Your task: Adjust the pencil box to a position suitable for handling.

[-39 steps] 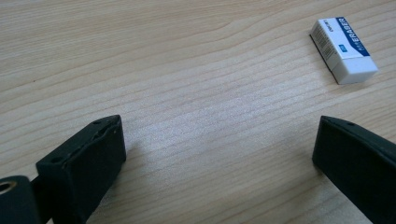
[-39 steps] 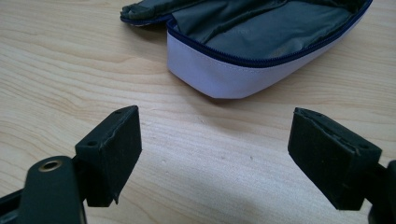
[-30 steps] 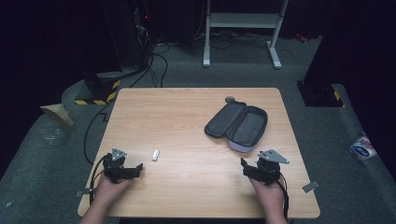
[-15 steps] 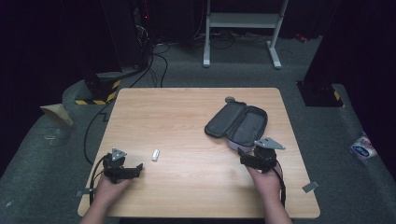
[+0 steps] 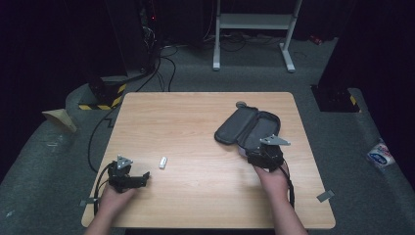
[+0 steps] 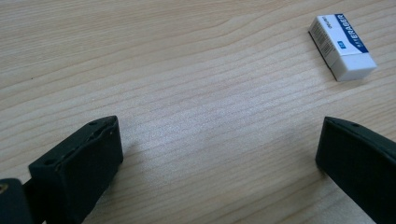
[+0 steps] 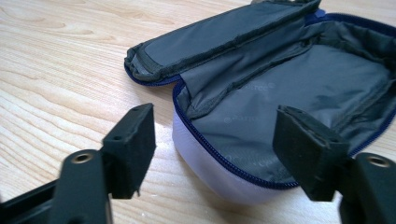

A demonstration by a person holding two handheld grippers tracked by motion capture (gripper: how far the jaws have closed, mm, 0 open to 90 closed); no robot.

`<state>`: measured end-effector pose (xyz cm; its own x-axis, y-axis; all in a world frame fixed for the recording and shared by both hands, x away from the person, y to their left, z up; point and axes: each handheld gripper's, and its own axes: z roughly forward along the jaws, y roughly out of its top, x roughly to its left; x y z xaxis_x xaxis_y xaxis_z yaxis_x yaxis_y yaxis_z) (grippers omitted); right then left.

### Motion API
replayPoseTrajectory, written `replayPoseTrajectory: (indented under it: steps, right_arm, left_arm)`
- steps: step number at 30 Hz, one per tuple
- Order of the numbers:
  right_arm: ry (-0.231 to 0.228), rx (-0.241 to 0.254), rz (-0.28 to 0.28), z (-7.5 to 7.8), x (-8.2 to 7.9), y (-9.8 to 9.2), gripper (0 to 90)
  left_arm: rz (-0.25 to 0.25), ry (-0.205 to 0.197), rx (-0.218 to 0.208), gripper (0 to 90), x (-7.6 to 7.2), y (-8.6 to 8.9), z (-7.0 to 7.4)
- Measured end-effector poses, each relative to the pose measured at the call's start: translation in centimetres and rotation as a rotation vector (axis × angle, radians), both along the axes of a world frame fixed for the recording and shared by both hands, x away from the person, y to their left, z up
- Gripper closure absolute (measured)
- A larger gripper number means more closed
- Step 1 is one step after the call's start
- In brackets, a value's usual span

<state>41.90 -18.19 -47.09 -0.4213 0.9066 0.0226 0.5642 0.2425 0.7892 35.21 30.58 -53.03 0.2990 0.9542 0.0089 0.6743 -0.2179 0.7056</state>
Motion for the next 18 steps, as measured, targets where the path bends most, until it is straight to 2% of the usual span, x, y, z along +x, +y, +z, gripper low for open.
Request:
replayPoseTrajectory:
  steps: [3,6,8,12,15,18]
  right_arm:
    - [0.027,0.005,0.014,-0.5,0.4,0.2,39.3]
    - [0.042,-0.016,0.023,-1.1,0.8,0.4,45.3]
    - [0.049,-0.014,0.03,-1.4,0.9,0.4,51.1]
    - [0.046,-0.012,0.055,-1.8,0.6,0.9,63.6]
    - [0.029,-0.026,0.095,-1.9,0.1,1.7,72.3]
    - [0.016,-0.035,0.124,-2.0,-0.7,2.6,77.5]
  left_arm:
    - [0.003,-0.006,-0.003,1.5,-0.1,0.0,0.0]
    - [-0.002,-0.007,-0.002,2.3,-0.1,0.0,0.0]
    - [-0.004,-0.01,-0.002,3.0,-0.2,0.0,0.0]
    - [-0.013,-0.018,-0.008,6.0,-0.3,0.0,0.0]
    - [-0.014,-0.019,-0.01,7.3,-0.4,0.0,0.0]
    - [-0.016,-0.026,-0.007,8.9,-0.4,0.1,0.1]
